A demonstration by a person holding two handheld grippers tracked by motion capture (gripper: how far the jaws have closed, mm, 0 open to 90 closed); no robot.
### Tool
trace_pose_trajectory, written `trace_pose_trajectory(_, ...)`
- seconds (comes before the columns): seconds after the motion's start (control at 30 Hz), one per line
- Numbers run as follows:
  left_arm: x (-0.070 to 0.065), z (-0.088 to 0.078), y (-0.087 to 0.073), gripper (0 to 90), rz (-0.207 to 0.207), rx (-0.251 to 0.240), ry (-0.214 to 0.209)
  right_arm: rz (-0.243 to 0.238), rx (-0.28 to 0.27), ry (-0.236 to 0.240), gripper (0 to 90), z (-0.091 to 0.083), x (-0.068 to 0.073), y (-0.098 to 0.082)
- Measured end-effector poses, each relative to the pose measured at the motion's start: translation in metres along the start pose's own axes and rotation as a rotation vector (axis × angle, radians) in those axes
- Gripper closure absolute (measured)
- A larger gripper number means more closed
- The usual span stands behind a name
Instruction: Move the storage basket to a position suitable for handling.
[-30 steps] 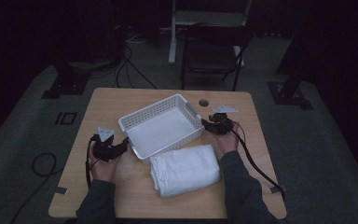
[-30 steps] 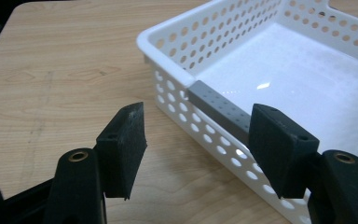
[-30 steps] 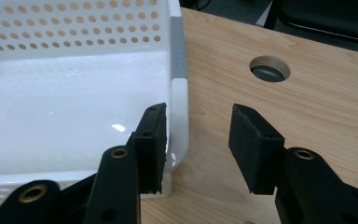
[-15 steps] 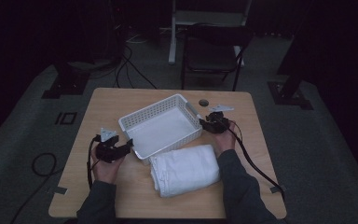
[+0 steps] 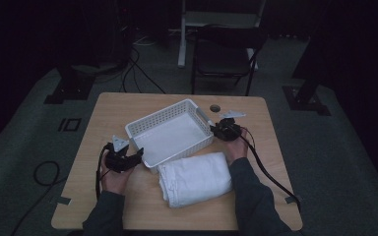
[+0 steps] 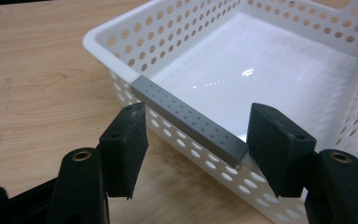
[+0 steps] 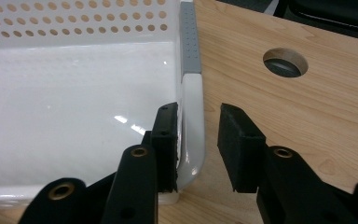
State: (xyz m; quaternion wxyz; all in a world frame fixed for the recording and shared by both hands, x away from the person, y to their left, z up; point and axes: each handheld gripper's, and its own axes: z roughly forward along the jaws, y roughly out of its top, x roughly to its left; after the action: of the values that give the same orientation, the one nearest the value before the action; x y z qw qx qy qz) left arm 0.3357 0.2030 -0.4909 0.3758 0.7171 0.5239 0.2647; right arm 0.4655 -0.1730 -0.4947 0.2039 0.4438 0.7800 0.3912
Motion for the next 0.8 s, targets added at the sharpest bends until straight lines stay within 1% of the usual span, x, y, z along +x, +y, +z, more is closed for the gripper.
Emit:
trace_pose_trajectory(0.1, 0.001, 0.003, 0.001, 38.3, 0.010, -0.011, 0.014, -0.003, 0.000, -0.002, 70.1, 0.000, 0.001, 0.000)
trace_pose_trajectory(0.2, 0.003, 0.005, 0.003, 38.4, 0.013, -0.012, 0.015, -0.006, 0.002, -0.006, 70.1, -0.001, 0.002, 0.000)
trace_pose_trajectory(0.27, 0.006, 0.011, 0.006, 39.0, 0.009, -0.015, 0.022, -0.012, 0.003, -0.013, 70.4, -0.001, 0.003, -0.001)
trace_pose_trajectory(0.37, 0.008, 0.015, 0.009, 40.0, 0.015, -0.014, 0.029, -0.016, 0.007, -0.018, 70.8, -0.002, 0.003, -0.001)
trace_pose_trajectory(0.47, 0.011, 0.022, 0.012, 40.8, 0.016, -0.013, 0.022, -0.019, 0.013, -0.025, 70.9, -0.003, 0.005, -0.001)
trace_pose_trajectory(0.5, 0.014, 0.026, 0.015, 40.9, 0.015, -0.013, 0.017, -0.023, 0.014, -0.031, 70.8, -0.004, 0.005, -0.001)
trace_pose_trajectory(0.53, 0.014, 0.026, 0.015, 41.9, 0.015, -0.013, 0.017, -0.026, 0.016, -0.034, 70.8, -0.004, 0.005, -0.001)
trace_pose_trajectory(0.57, 0.017, 0.031, 0.018, 43.8, 0.016, -0.012, 0.004, -0.025, 0.017, -0.037, 70.8, -0.005, 0.005, -0.001)
trace_pose_trajectory(0.63, 0.018, 0.034, 0.020, 44.8, 0.023, -0.006, 0.002, -0.026, 0.018, -0.039, 70.8, -0.005, 0.005, -0.001)
trace_pose_trajectory(0.67, 0.018, 0.037, 0.022, 48.9, 0.025, 0.002, -0.008, -0.023, 0.018, -0.041, 70.7, -0.005, 0.005, -0.001)
trace_pose_trajectory(0.7, 0.018, 0.040, 0.023, 50.6, 0.030, 0.008, -0.015, -0.023, 0.018, -0.042, 70.6, -0.005, 0.005, -0.002)
trace_pose_trajectory(0.73, 0.018, 0.044, 0.025, 51.8, 0.039, 0.016, -0.015, -0.024, 0.018, -0.043, 70.6, -0.005, 0.006, -0.002)
trace_pose_trajectory(0.8, 0.017, 0.049, 0.028, 52.4, 0.051, 0.020, 0.003, -0.022, 0.019, -0.045, 70.5, -0.006, 0.006, -0.002)
